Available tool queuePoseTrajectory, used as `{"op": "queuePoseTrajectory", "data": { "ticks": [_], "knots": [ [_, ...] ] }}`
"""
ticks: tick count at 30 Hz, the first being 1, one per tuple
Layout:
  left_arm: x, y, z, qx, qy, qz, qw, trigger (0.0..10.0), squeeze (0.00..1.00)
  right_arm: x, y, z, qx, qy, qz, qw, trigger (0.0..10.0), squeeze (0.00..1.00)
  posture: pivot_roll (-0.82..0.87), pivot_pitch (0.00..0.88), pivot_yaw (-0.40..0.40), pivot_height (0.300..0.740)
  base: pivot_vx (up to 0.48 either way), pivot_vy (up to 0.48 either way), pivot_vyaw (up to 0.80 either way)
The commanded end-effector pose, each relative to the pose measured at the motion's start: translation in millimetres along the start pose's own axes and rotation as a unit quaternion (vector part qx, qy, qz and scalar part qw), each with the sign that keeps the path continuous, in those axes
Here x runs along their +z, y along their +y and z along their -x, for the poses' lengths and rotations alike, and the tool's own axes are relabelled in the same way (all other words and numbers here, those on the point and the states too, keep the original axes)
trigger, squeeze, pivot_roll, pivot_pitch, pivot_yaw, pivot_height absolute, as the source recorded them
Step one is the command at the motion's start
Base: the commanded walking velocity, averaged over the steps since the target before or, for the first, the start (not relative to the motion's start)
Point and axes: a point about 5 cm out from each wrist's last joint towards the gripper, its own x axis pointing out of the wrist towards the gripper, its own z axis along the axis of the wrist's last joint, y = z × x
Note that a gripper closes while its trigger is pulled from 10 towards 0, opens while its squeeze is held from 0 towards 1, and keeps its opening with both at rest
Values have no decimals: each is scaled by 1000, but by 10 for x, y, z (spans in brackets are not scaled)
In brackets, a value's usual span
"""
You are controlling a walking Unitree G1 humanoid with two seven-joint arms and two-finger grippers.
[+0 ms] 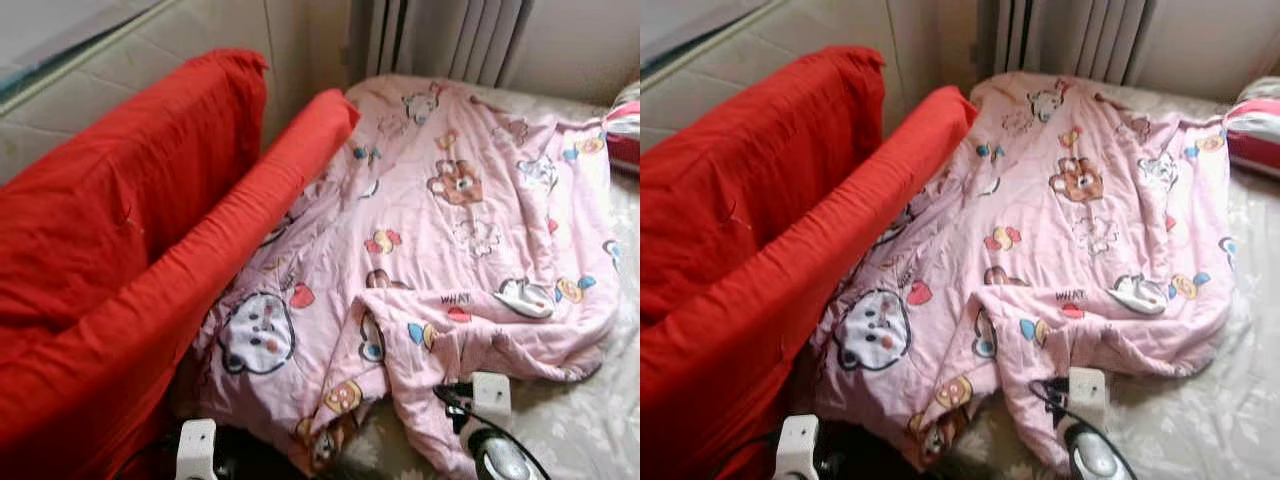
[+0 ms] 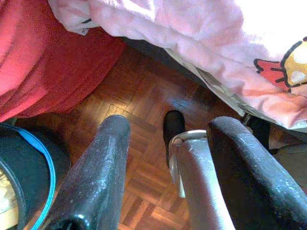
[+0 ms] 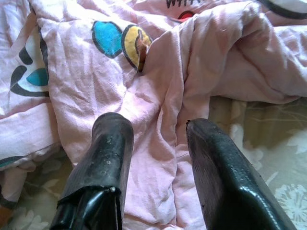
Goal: Clean up the room
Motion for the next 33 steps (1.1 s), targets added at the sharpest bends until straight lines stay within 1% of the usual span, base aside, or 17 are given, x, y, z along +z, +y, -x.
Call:
{"op": "queuePoseTrajectory", "data": {
  "ticks": [1,4,6,10,11,15,19,22,29,31,33],
  "knots": [
    [-57,44,18,8,1,3,1000,10000,0,14,-5,2,-8,-9,-5,1000,10000,0,-70,136,28,740,0,0,0],
    [-6,51,14,10,-15,8,1000,10000,0,73,-17,-14,-11,-25,-5,1000,10000,0,-71,139,27,740,0,0,0],
    [46,41,4,8,-24,9,1000,10000,0,134,9,-38,-4,-35,0,999,10000,0,-68,140,27,736,0,0,0],
    [89,12,-8,8,-28,8,1000,10000,0,172,46,-51,1,-43,7,999,10000,0,-67,141,27,711,0,0,0],
    [93,6,-8,7,-29,7,1000,10000,0,173,47,-52,-1,-44,4,999,10000,0,-67,141,27,701,0,0,0],
    [93,-5,-9,5,-30,6,1000,10000,0,182,62,-59,-3,-44,-2,999,10000,0,-65,146,29,686,0,0,0],
    [72,-8,-5,4,-28,3,1000,10000,0,198,111,-71,-4,-45,-4,999,10000,0,-63,153,32,651,0,0,0],
    [66,-6,-3,4,-28,2,1000,10000,0,216,140,-74,-2,-52,-7,999,10000,0,-61,155,32,651,0,0,0],
    [78,-8,-5,3,-30,0,1000,10000,0,253,153,-90,-1,-55,-4,998,10000,0,-60,156,34,651,0,0,0],
    [86,-12,-6,2,-31,0,1000,10000,0,283,156,-103,-1,-58,-16,998,10000,0,-61,156,35,651,0,0,0],
    [90,-14,-7,2,-32,-1,999,10000,0,307,146,-115,-7,-59,-48,997,10000,0,-59,156,35,651,0,0,0]
  ]
}}
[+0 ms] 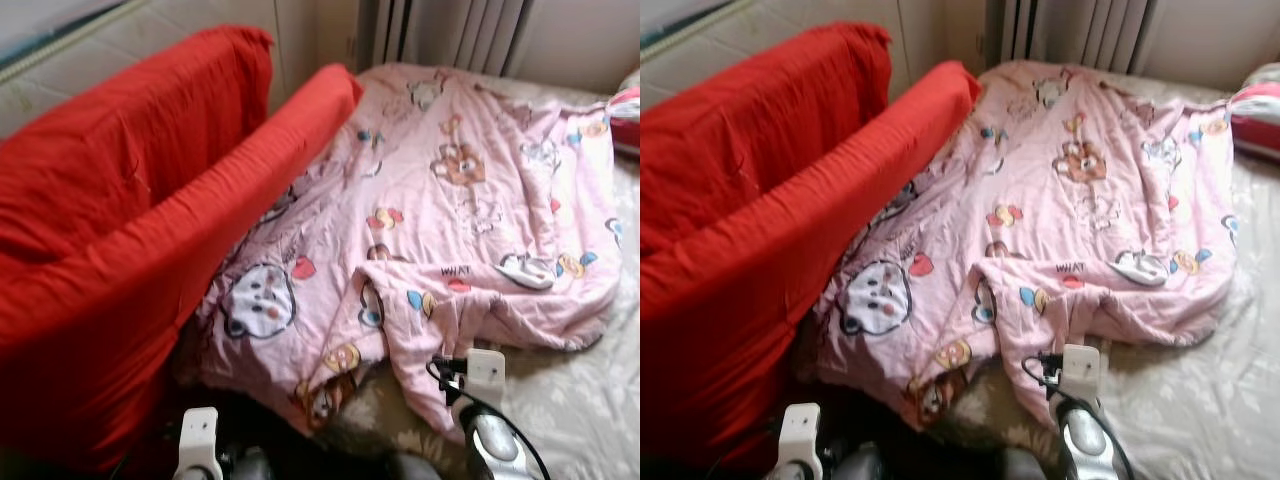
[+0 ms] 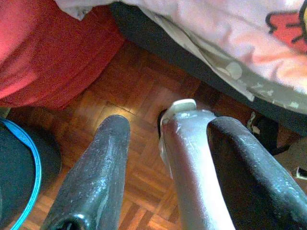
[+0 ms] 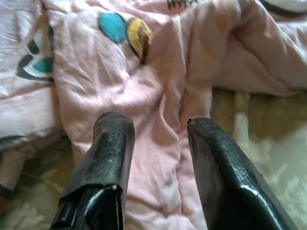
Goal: Clean up the room
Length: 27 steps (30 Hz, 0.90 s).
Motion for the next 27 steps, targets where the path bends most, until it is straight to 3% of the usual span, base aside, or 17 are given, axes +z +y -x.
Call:
{"op": "queuePoseTrajectory", "data": {
  "ticks": [1,7,12,19,22,26,27],
  "knots": [
    [-34,22,11,5,3,-2,1000,10000,0,53,11,-30,-8,-6,-37,999,10000,0,-58,156,36,651,0,0,0],
    [-28,17,10,4,2,-3,1000,10000,0,76,47,-57,-2,2,-39,999,10000,0,-55,153,35,651,0,0,0],
    [-25,12,8,3,2,-3,1000,10000,0,78,98,-63,5,2,-68,998,10000,0,-56,150,38,621,0,0,0],
    [-22,7,6,2,3,-2,1000,10000,0,77,34,-63,-34,-3,-158,987,10000,0,-56,135,39,621,0,0,0],
    [-23,10,6,2,4,-1,1000,10000,0,83,21,-69,-40,-2,-177,983,10000,0,-56,134,40,621,0,0,0],
    [-25,12,6,2,5,-1,1000,10000,0,74,-41,-72,-65,-2,-249,966,10000,0,-53,127,42,621,0,0,0],
    [-25,15,6,2,5,-2,1000,10000,0,70,-63,-75,-70,-2,-286,956,10000,298,-54,127,43,621,0,0,0]
  ]
}}
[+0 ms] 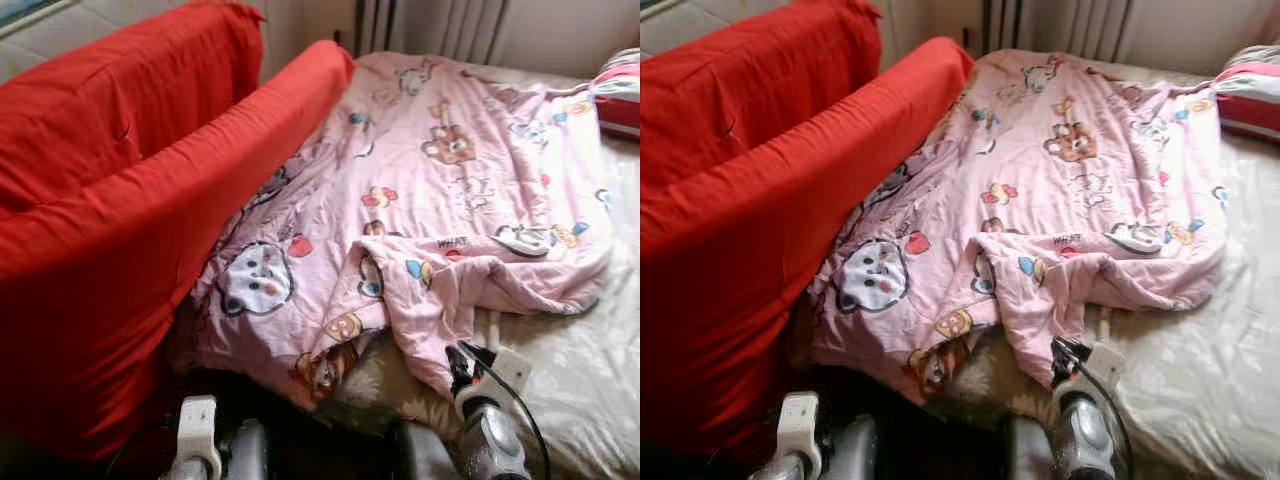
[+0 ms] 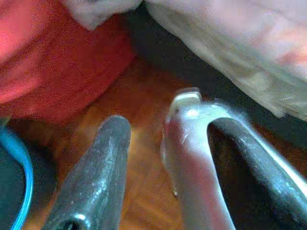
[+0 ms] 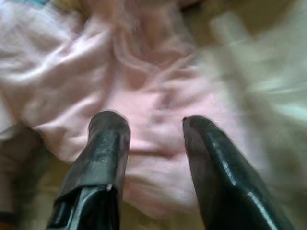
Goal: Clean up the room
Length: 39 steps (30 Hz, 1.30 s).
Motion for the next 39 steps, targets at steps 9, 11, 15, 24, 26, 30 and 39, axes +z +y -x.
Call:
{"op": "queuePoseTrajectory", "data": {
  "ticks": [9,11,15,24,26,30,39],
  "knots": [
    [-276,19,74,1,53,5,999,10000,0,-65,-83,25,-20,12,-100,995,10000,1000,-50,135,46,621,0,0,0],
    [-275,22,75,1,53,2,999,10000,0,-48,-88,23,-22,4,-109,994,10000,1000,-47,137,47,621,0,0,0],
    [-276,31,77,1,53,-1,999,10000,0,38,-75,1,-14,-26,-142,989,10000,1000,-48,140,48,621,0,0,0],
    [-291,37,82,-1,57,-6,998,10000,0,-11,-94,20,-22,-15,-136,990,10000,451,-47,145,50,621,0,0,0],
    [-298,36,84,-2,58,-8,998,10000,0,-87,-124,49,-36,-2,-147,988,10000,0,-42,148,51,621,0,0,0],
    [-305,39,86,-3,60,-10,998,10000,0,-132,-141,66,-49,5,-160,986,10000,0,-41,149,52,621,0,0,0],
    [-331,27,95,-14,66,-28,997,10000,0,-259,-150,101,-70,41,-181,980,10000,0,-32,151,53,621,0,0,0]
  ]
}}
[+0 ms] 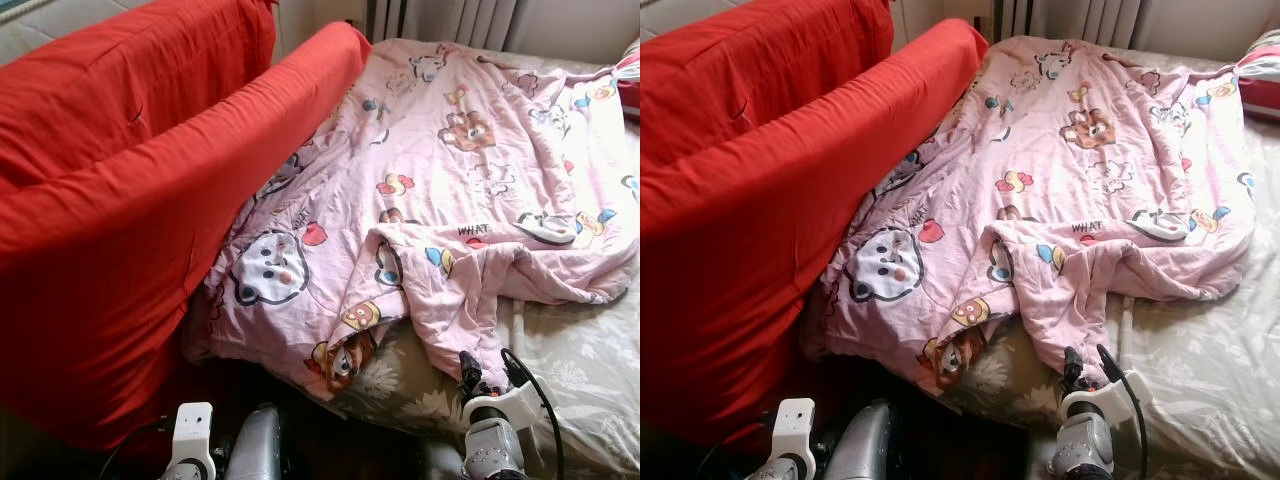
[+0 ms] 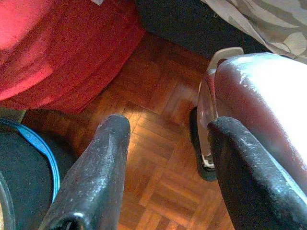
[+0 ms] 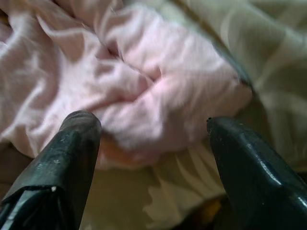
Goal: Clean up the room
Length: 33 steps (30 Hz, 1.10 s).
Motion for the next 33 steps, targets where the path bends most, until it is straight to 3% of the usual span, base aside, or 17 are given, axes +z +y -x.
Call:
{"op": "queuePoseTrajectory", "data": {
  "ticks": [1,14,33],
  "knots": [
    [-172,-48,36,-14,35,-9,999,10000,0,-87,-62,30,-21,19,-20,999,10000,0,-28,152,55,621,0,0,0],
    [-244,22,68,-14,43,-27,999,10000,0,-13,-96,9,-25,4,-102,994,10000,0,1,169,73,621,0,0,0],
    [-294,147,99,-10,53,-46,997,10000,0,299,-87,-55,5,-66,-139,988,10000,0,21,185,105,621,0,0,0]
  ]
}}
